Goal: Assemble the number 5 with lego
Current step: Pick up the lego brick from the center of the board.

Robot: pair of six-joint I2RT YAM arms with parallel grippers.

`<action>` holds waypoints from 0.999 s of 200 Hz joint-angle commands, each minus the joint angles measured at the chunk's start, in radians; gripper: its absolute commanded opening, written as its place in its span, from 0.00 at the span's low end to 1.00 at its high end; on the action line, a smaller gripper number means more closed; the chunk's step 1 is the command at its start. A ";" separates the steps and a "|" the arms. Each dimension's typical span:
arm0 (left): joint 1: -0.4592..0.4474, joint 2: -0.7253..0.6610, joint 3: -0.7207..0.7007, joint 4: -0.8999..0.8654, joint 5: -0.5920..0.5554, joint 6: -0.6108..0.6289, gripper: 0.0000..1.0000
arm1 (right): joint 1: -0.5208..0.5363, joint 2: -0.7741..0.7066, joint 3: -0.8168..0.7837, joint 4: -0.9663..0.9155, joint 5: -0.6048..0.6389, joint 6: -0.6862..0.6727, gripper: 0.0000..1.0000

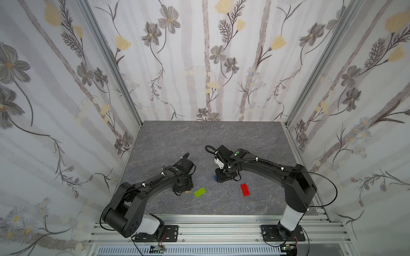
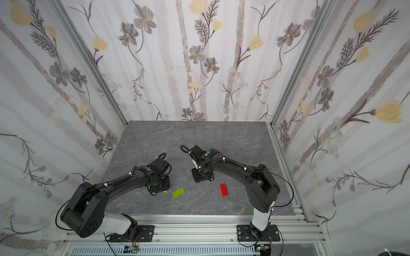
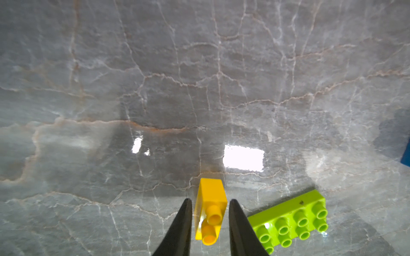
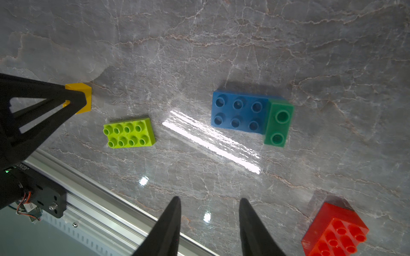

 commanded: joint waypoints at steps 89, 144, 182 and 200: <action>-0.016 0.028 0.008 0.015 -0.031 -0.009 0.23 | -0.022 -0.162 -0.232 0.244 -0.243 0.048 0.44; -0.027 0.024 0.018 -0.007 -0.044 -0.005 0.14 | -0.023 -0.181 -0.242 0.244 -0.234 0.049 0.44; -0.031 -0.003 0.033 -0.040 -0.040 -0.004 0.05 | 0.006 -0.115 -0.232 0.250 -0.254 0.025 0.42; -0.032 -0.032 0.031 -0.060 -0.040 -0.006 0.04 | 0.035 -0.081 -0.221 0.259 -0.269 0.002 0.41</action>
